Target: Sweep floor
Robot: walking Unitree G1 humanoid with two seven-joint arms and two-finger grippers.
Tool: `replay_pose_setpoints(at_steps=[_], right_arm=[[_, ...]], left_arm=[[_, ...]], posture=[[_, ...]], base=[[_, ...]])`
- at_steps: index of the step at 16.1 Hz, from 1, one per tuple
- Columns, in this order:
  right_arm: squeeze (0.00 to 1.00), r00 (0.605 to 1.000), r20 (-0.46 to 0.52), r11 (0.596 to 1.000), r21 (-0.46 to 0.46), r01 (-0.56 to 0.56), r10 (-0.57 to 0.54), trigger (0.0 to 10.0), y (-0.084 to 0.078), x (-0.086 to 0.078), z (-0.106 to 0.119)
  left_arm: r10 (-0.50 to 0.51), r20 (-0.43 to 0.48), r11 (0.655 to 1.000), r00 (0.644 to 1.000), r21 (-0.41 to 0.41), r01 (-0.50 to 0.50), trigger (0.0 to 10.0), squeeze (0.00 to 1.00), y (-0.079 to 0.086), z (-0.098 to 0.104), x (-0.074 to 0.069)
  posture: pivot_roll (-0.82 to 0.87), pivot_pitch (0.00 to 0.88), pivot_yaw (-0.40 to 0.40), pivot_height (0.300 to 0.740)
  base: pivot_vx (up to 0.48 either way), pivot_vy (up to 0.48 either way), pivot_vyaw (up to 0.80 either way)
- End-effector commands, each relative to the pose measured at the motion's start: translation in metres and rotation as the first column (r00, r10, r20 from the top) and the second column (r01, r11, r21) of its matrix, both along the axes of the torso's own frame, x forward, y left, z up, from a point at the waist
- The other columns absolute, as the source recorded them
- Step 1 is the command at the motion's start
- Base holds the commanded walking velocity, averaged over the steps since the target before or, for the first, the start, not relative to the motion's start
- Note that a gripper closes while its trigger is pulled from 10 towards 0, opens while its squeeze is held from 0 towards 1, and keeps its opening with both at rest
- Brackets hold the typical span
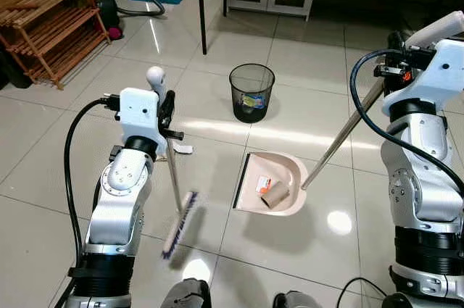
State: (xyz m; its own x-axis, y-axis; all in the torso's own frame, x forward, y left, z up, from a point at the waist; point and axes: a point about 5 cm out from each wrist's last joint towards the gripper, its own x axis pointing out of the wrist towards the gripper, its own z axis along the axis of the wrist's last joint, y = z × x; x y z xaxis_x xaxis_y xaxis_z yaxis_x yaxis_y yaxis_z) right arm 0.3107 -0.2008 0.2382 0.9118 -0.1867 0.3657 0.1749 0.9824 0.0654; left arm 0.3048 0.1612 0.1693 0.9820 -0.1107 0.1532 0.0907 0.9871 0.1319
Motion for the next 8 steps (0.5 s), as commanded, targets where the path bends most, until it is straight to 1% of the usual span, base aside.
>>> replay_pose_setpoints(at_steps=[1,4,8], right_arm=[[0.0,1.0,0.03,1.0,-0.006,0.001,-0.001,10.0,-0.0002,-0.0022,0.0029],[0.0,0.999,0.031,1.0,0.019,0.022,-0.022,10.0,-0.0044,-0.0026,0.0022],[0.0,0.999,0.037,0.999,0.026,0.024,-0.025,10.0,-0.0052,-0.0022,0.0036]], left_arm=[[-0.014,0.052,1.0,0.999,0.021,0.013,10.0,0.0,-0.0026,0.012,-0.0014],[-0.024,0.047,1.0,0.999,0.019,0.023,10.0,0.0,-0.0045,0.0108,-0.001],[-0.032,0.042,0.999,0.999,0.015,0.031,10.0,0.0,-0.0056,0.0082,-0.0016]], posture=[[0.0,0.116,0.023,0.74],[-0.01,0.107,0.028,0.74],[-0.01,0.098,0.029,0.74]], base=[[0.277,0.0,0.0],[0.308,0.0,0.0],[0.328,0.0,0.0]])
